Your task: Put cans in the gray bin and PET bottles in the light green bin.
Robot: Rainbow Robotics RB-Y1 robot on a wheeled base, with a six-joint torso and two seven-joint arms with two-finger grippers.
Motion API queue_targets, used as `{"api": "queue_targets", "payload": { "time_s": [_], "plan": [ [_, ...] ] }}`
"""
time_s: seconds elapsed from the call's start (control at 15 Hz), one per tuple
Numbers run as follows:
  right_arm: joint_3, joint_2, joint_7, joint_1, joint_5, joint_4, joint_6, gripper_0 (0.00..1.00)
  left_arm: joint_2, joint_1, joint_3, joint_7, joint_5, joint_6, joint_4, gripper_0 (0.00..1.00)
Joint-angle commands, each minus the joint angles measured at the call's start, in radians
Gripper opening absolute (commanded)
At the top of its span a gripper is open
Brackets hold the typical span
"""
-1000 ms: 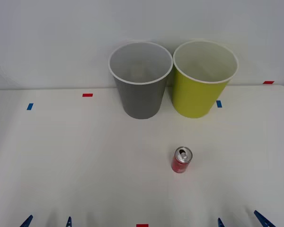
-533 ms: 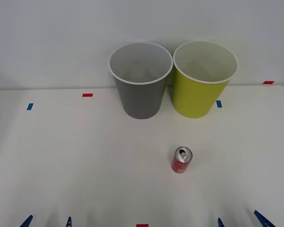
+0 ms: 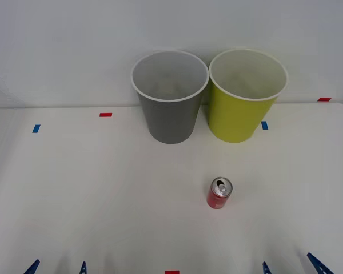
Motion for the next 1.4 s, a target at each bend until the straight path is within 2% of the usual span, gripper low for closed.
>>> {"api": "queue_targets", "payload": {
  "time_s": [0.07, 0.33, 0.73, 0.87, 1.4],
  "plan": [
    [0.021, -0.029, 0.024, -0.024, 0.027, 0.000, -0.035, 1.00, 0.000, 0.000, 0.000, 0.000, 0.000, 0.000, 0.000, 1.00],
    [0.056, -0.029, 0.052, -0.087, 0.033, 0.008, -0.057, 1.00, 0.000, 0.000, 0.000, 0.000, 0.000, 0.000, 0.000, 1.00],
    [0.090, 0.121, 0.073, -0.288, 0.041, 0.151, -0.054, 1.00, 0.000, 0.000, 0.000, 0.000, 0.000, 0.000, 0.000, 1.00],
    [0.089, 0.150, 0.077, -0.355, 0.041, 0.198, -0.052, 1.00, 0.000, 0.000, 0.000, 0.000, 0.000, 0.000, 0.000, 1.00],
    [0.136, 0.176, 0.084, -0.460, 0.042, 0.218, 0.043, 1.00, 0.000, 0.000, 0.000, 0.000, 0.000, 0.000, 0.000, 1.00]
  ]
}}
